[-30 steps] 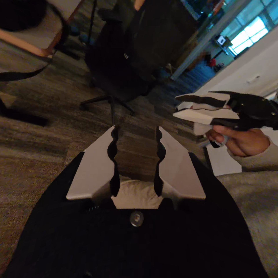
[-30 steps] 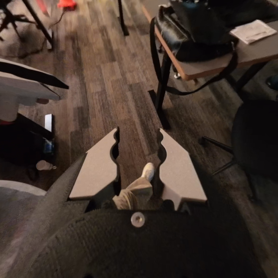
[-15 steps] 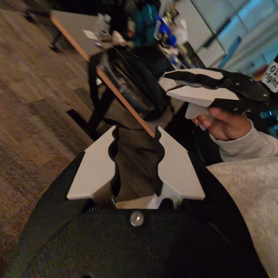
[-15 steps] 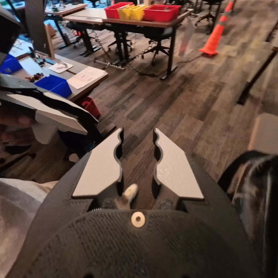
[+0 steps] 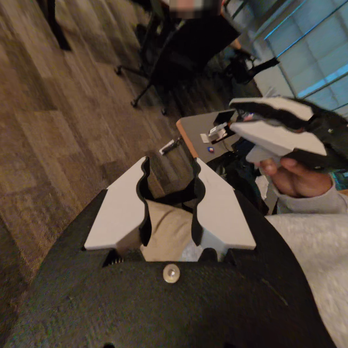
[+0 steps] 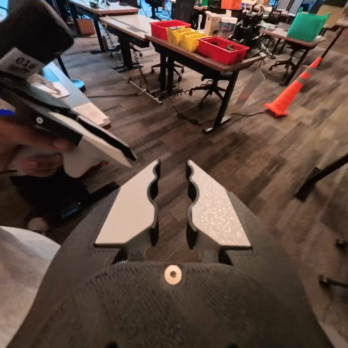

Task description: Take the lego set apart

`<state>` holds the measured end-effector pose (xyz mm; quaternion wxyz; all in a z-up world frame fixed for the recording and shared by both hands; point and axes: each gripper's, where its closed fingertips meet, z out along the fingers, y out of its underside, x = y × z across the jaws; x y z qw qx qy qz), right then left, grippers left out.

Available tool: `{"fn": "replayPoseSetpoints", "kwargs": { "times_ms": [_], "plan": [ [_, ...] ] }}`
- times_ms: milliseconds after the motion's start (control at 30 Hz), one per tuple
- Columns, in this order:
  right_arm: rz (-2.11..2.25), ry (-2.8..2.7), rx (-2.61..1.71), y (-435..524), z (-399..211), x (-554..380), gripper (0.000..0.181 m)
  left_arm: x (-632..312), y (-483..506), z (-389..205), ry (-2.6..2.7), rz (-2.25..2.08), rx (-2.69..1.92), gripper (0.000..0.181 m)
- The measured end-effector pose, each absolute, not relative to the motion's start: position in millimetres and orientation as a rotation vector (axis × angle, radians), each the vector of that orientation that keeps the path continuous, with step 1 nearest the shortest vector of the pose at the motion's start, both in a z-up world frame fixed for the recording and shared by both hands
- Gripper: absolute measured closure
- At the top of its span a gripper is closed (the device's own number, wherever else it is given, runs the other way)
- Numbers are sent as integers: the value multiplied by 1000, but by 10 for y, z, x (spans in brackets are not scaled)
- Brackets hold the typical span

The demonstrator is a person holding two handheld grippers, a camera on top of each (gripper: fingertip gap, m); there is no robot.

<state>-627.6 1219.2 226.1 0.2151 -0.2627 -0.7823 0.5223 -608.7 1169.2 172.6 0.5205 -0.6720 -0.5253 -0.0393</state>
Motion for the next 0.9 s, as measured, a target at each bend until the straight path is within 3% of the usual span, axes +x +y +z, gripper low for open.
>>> {"fn": "replayPoseSetpoints", "kwargs": {
  "times_ms": [167,300,467,533,767,833,900],
  "plan": [
    [1579,-2194,-768,11866,1957,-7660,159,-7159,11391,1234,-1371,-130,-1595,135],
    [1543,-2342,-715,11600,1585,-8875,158,-8138,10894,900,-1557,-146,-1542,156],
    [1563,-2397,-459,11149,1835,-10451,159,-8893,9824,805,-1899,-14,-1427,170],
    [1586,-2468,-352,10843,1869,-10998,166,-9070,9383,836,-2039,85,-1302,181],
    [1607,-2534,-17,9516,2047,-12329,175,-9347,7933,536,-2494,581,-1015,181],
    [1580,-2434,-58,9123,2065,-12698,164,-9657,7429,838,-2344,863,-817,181],
    [1555,-2278,-183,8792,2122,-13112,164,-9817,6840,1101,-2292,1063,-693,181]
  ]
}}
